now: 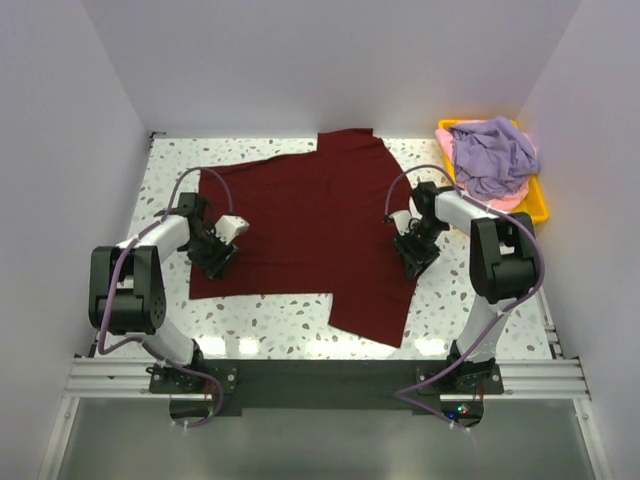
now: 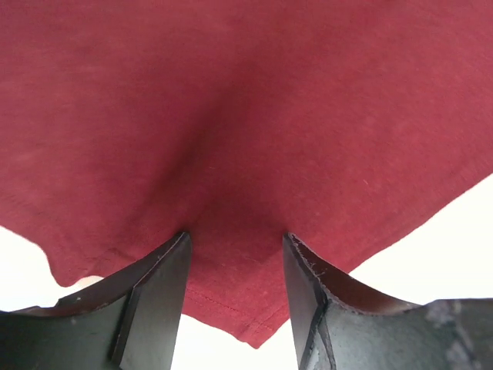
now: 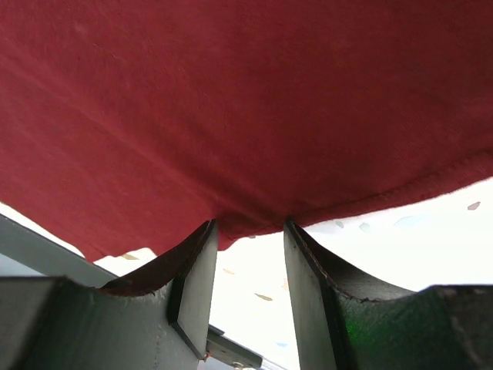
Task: Fold and stack the t-shirts
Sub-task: Fold the tshirt
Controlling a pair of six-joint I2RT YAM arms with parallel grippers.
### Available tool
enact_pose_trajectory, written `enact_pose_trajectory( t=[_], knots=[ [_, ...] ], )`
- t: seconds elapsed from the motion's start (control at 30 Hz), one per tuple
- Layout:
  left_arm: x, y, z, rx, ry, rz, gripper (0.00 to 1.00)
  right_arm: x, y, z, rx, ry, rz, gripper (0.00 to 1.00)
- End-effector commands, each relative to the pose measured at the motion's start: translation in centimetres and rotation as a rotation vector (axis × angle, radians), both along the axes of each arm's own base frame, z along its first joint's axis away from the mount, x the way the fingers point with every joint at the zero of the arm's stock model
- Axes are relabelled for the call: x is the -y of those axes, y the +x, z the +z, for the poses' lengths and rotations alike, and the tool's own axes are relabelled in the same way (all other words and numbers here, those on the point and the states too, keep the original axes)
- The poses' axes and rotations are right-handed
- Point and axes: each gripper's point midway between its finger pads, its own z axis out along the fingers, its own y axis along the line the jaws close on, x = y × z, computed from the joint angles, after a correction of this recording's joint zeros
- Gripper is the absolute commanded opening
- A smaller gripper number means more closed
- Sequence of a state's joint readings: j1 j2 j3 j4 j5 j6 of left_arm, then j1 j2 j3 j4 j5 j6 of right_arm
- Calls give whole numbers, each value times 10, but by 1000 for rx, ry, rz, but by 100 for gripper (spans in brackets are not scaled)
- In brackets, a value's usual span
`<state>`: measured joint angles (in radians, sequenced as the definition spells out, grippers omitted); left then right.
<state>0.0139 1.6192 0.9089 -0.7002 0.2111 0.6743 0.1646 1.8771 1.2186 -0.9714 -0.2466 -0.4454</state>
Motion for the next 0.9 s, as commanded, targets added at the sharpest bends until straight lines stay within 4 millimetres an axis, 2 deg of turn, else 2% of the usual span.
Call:
enact_pose_trajectory(
  t=[0.0,0.07,0.17,0.2,0.3,0.33,0.47,0.63,0.73,0.87],
  knots=[
    [-38,-5,-35,-61,113,25,56,1,12,-6,54,-29,12,44],
    [-43,2,-29,-42,100,18,56,-2,10,3,63,-17,19,44],
    [-31,-3,-13,-29,36,-32,61,-11,5,24,61,40,32,47],
    [-24,-5,-1,-5,-1,-58,62,-14,6,38,86,64,38,49],
    [-14,-5,22,56,-49,-94,63,-19,12,59,143,90,34,50],
    [-12,-3,27,72,-56,-102,63,-22,12,61,145,92,40,49],
    [-7,-5,37,93,-79,-108,64,-34,6,53,119,83,69,46],
    [-9,-14,30,82,-69,-116,63,-47,-3,32,112,48,118,42],
    [-9,-21,26,66,-69,-118,62,-49,-7,22,103,31,135,40],
    [-10,-28,19,49,-57,-123,62,-41,-15,4,82,-14,157,39]
  ],
)
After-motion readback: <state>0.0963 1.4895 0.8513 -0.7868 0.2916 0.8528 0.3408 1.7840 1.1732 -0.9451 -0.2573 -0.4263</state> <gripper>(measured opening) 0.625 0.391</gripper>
